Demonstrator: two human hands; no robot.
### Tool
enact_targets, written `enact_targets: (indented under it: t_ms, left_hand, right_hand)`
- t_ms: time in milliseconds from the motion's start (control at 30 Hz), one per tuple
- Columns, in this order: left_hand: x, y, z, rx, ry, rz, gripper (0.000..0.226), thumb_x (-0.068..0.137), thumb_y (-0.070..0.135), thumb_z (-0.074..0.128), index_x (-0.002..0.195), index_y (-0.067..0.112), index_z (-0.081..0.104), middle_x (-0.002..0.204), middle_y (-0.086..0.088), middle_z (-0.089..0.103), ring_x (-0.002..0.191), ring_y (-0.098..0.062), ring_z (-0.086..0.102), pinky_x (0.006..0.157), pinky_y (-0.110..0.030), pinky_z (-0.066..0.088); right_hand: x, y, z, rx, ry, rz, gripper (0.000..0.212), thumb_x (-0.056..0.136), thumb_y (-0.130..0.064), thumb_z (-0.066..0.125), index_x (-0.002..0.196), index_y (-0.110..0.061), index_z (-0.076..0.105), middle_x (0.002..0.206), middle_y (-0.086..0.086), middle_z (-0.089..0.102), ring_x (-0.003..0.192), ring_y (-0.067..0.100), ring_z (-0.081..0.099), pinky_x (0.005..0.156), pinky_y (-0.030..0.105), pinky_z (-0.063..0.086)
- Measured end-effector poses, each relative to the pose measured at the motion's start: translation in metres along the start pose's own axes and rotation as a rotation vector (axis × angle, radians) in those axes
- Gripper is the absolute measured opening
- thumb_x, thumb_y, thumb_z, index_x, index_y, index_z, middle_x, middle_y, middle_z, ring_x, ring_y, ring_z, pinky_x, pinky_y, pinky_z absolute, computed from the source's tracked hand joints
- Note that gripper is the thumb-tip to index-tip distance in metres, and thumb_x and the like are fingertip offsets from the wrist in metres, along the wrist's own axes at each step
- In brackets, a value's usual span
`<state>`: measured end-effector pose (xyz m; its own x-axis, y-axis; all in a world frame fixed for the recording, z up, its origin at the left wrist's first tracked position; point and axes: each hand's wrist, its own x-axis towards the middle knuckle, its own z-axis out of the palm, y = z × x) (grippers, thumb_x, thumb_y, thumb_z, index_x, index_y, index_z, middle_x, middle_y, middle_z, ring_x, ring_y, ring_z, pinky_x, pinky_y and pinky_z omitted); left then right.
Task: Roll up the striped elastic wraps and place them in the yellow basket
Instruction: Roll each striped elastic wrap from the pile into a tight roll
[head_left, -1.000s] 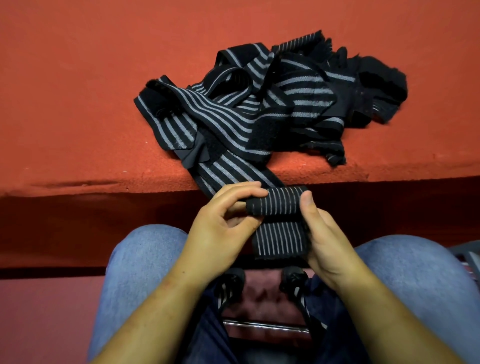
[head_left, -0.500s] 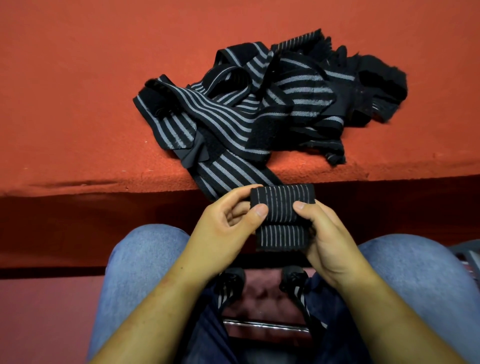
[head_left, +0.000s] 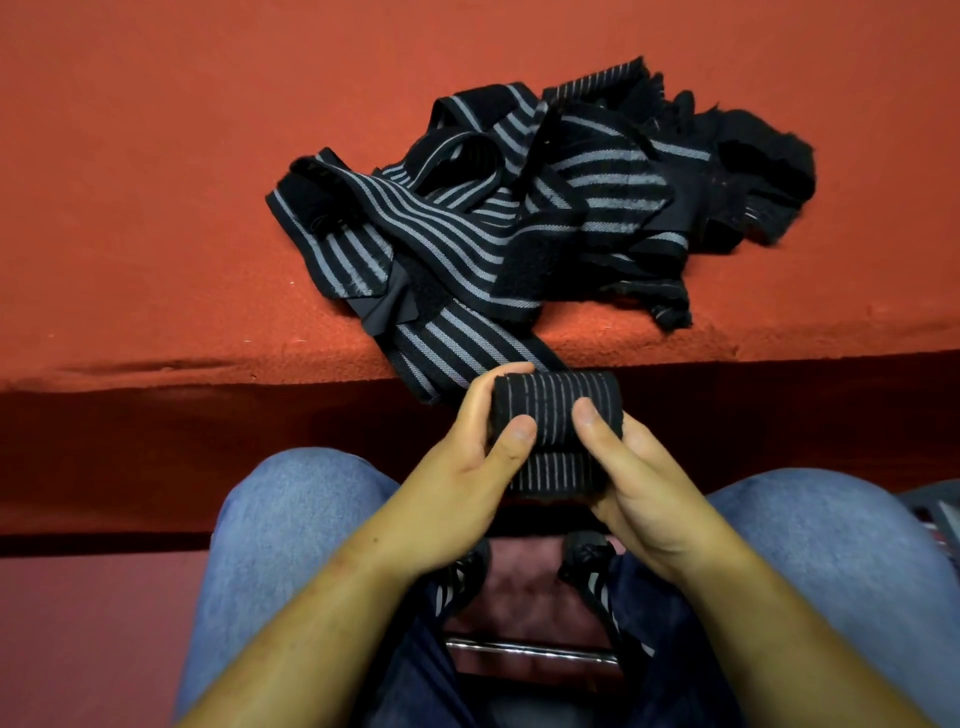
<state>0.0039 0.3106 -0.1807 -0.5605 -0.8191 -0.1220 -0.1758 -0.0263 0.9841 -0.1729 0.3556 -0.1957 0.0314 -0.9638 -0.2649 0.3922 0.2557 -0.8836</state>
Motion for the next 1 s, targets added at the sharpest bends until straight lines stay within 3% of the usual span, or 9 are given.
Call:
enact_targets:
  t_ms: [133,267,467,633,733,800,900,1000]
  left_hand:
    - [-0.0015,-0.0003,0.0011,0.083,-0.007,0.035,0.042,0.105,0.041,0.046,0.146,0.04,0.036,0.128,0.018,0.063,0.121,-0.006,0.064,0.106,-0.032,0.051]
    - [0.003,0.001,0.0003,-0.019,0.079,0.073,0.034,0.105,0.022,0.057,0.138,0.028,0.051,0.124,-0.001,0.069,0.12,-0.019,0.066,0.102,-0.038,0.054]
    - [0.005,0.0038,0.0007,-0.216,0.121,0.032,0.038,0.097,0.019,0.068,0.133,0.017,0.056,0.113,-0.014,0.076,0.109,-0.026,0.073,0.093,-0.04,0.059]
    - [0.0061,0.0039,0.0012,-0.205,0.099,0.026,0.042,0.097,0.024,0.067,0.137,0.019,0.056,0.119,-0.01,0.076,0.116,-0.025,0.071,0.101,-0.04,0.055]
    - [0.0063,0.0044,-0.0013,-0.144,0.132,0.068,0.036,0.097,0.019,0.068,0.131,0.027,0.062,0.121,-0.005,0.075,0.117,-0.022,0.07,0.105,-0.045,0.053]
    - [0.0055,0.0052,-0.0022,-0.095,0.138,0.087,0.036,0.098,0.012,0.069,0.129,0.029,0.063,0.122,0.0,0.073,0.117,-0.017,0.069,0.103,-0.037,0.053]
    - [0.003,0.0071,-0.0015,-0.057,0.112,0.091,0.041,0.097,0.001,0.068,0.129,0.024,0.063,0.123,0.002,0.072,0.118,-0.013,0.067,0.098,-0.024,0.052]
    - [0.0019,0.0083,-0.0012,-0.054,0.085,0.087,0.043,0.095,-0.005,0.067,0.129,0.02,0.064,0.124,0.0,0.072,0.119,-0.015,0.067,0.096,-0.022,0.052]
  right_hand:
    - [0.0,0.0006,0.0015,-0.042,0.02,-0.007,0.062,0.087,-0.061,0.073,0.13,-0.017,0.067,0.128,0.013,0.073,0.124,0.029,0.068,0.114,0.056,0.046]
    - [0.0012,0.0001,0.0028,-0.073,0.033,-0.024,0.068,0.08,-0.072,0.074,0.127,-0.023,0.07,0.129,0.012,0.073,0.124,0.031,0.068,0.113,0.058,0.045]
    - [0.0028,-0.0002,0.0026,-0.106,0.068,-0.058,0.054,0.087,-0.063,0.067,0.121,-0.022,0.073,0.122,0.012,0.076,0.118,0.03,0.071,0.111,0.06,0.048]
    - [0.002,-0.0024,0.0007,-0.113,0.067,-0.101,0.044,0.092,-0.056,0.066,0.122,-0.024,0.072,0.124,0.011,0.075,0.119,0.03,0.071,0.11,0.058,0.048]
    - [0.0009,-0.0037,0.0024,-0.087,0.061,-0.107,0.035,0.089,-0.054,0.071,0.115,-0.03,0.075,0.122,0.009,0.076,0.114,0.026,0.072,0.094,0.05,0.058]
    - [-0.0004,-0.0063,0.0039,-0.038,0.06,-0.096,0.042,0.083,-0.057,0.071,0.112,-0.028,0.075,0.116,0.009,0.077,0.103,0.023,0.074,0.076,0.036,0.061]
    - [0.0005,-0.0062,0.0032,0.008,0.053,-0.062,0.068,0.071,-0.073,0.078,0.115,-0.021,0.073,0.111,0.012,0.077,0.094,0.023,0.073,0.072,0.032,0.06]
    - [0.0018,-0.0042,0.001,0.01,0.059,-0.062,0.066,0.067,-0.074,0.082,0.11,-0.024,0.075,0.11,0.011,0.076,0.095,0.023,0.072,0.073,0.032,0.06]
